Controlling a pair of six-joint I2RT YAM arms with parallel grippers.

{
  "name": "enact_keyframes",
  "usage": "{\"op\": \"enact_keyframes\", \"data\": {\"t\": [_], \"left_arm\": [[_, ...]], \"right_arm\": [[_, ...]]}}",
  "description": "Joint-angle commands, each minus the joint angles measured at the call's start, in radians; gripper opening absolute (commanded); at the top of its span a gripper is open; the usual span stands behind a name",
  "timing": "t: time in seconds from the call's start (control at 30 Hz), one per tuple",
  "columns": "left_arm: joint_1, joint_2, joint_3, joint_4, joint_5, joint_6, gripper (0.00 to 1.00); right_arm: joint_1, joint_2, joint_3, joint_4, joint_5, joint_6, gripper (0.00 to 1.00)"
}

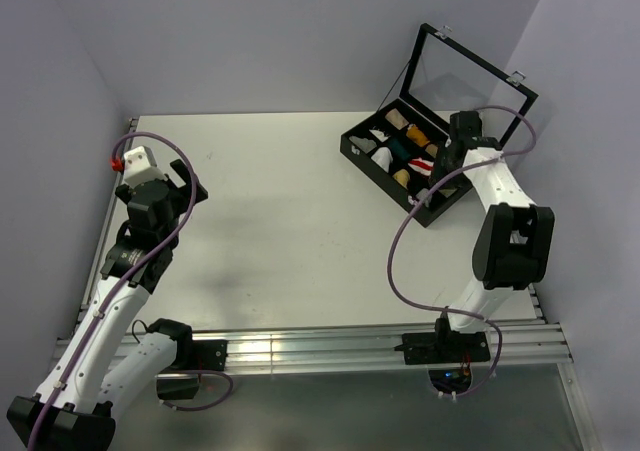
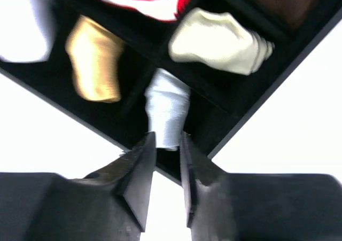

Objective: Roll the socks
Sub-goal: Place the sock in the storage box, then reset both arms

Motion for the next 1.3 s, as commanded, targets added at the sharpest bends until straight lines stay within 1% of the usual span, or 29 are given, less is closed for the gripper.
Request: {"op": "enact_keyframes", "data": {"t": [0.0, 0.07, 0.17, 0.37, 0.47, 0.6, 0.67, 0.7, 0.73, 0.77, 0.8, 0.87, 0.9, 0.93, 0.97, 1.03, 1.13, 1.17, 1.2, 1.23, 1.27], "left_arm": [[-0.004, -0.007, -0.005, 0.034, -0.022, 0.000, 0.96], [-0.004, -0.009, -0.005, 0.031, -0.026, 0.000, 0.96], [-0.004, -0.010, -0.005, 0.034, -0.020, -0.001, 0.96], [-0.010, -0.027, -0.008, 0.031, -0.031, -0.003, 0.96], [-0.013, -0.038, -0.013, 0.034, -0.038, -0.006, 0.96], [-0.018, -0.049, -0.011, 0.031, -0.043, -0.021, 0.96], [-0.018, -0.055, 0.001, 0.018, -0.045, -0.042, 0.96], [-0.018, -0.058, 0.009, 0.007, -0.043, -0.049, 0.96], [-0.018, -0.061, 0.018, -0.001, -0.040, -0.053, 0.96], [-0.018, -0.064, 0.036, -0.010, -0.040, -0.058, 0.96], [-0.018, -0.068, 0.059, -0.034, -0.043, -0.064, 0.96], [-0.018, -0.073, 0.088, -0.067, -0.058, -0.069, 0.96], [-0.018, -0.076, 0.105, -0.100, -0.065, -0.070, 0.96], [-0.018, -0.079, 0.122, -0.122, -0.071, -0.072, 0.96], [-0.019, -0.087, 0.157, -0.136, -0.072, -0.069, 0.97], [-0.018, -0.099, 0.214, -0.176, -0.072, -0.064, 0.97], [-0.018, -0.107, 0.275, -0.220, -0.077, -0.043, 0.97], [-0.018, -0.107, 0.318, -0.232, -0.078, -0.035, 0.97], [-0.021, -0.108, 0.340, -0.242, -0.091, -0.024, 0.97], [-0.022, -0.108, 0.379, -0.263, -0.103, -0.020, 0.97], [-0.027, -0.111, 0.398, -0.272, -0.109, -0.013, 0.97]], "right_arm": [[-0.006, -0.053, -0.006, 0.054, -0.052, 0.022, 0.31], [-0.006, -0.030, -0.019, 0.073, -0.086, 0.027, 0.26], [-0.006, -0.004, -0.076, 0.118, -0.123, 0.033, 0.23], [-0.009, 0.060, -0.193, 0.181, -0.121, 0.050, 0.18], [-0.009, 0.066, -0.210, 0.184, -0.088, 0.055, 0.17], [-0.009, 0.004, -0.199, 0.182, -0.077, 0.047, 0.17], [-0.007, -0.078, -0.185, 0.187, -0.083, 0.049, 0.20], [-0.007, -0.145, -0.179, 0.190, -0.080, 0.050, 0.21], [-0.007, -0.180, -0.173, 0.190, -0.077, 0.053, 0.27], [-0.007, -0.216, -0.155, 0.189, -0.069, 0.058, 0.28], [-0.007, -0.287, -0.145, 0.179, -0.042, 0.064, 0.36], [-0.007, -0.364, -0.118, 0.173, -0.014, 0.070, 0.43], [-0.009, -0.441, -0.110, 0.170, -0.003, 0.070, 0.48], [-0.007, -0.475, -0.098, 0.160, -0.003, 0.070, 0.56], [-0.007, -0.510, -0.072, 0.152, 0.057, 0.068, 0.58], [-0.009, -0.605, -0.046, 0.124, 0.102, 0.067, 0.64], [-0.009, -0.734, -0.010, 0.101, 0.181, 0.065, 0.69], [-0.007, -0.765, -0.003, 0.095, 0.226, 0.068, 0.71], [-0.007, -0.827, -0.004, 0.087, 0.256, 0.075, 0.81], [-0.007, -0.861, -0.009, 0.089, 0.280, 0.073, 0.83], [-0.009, -0.922, -0.021, 0.087, 0.353, 0.078, 0.86]]}}
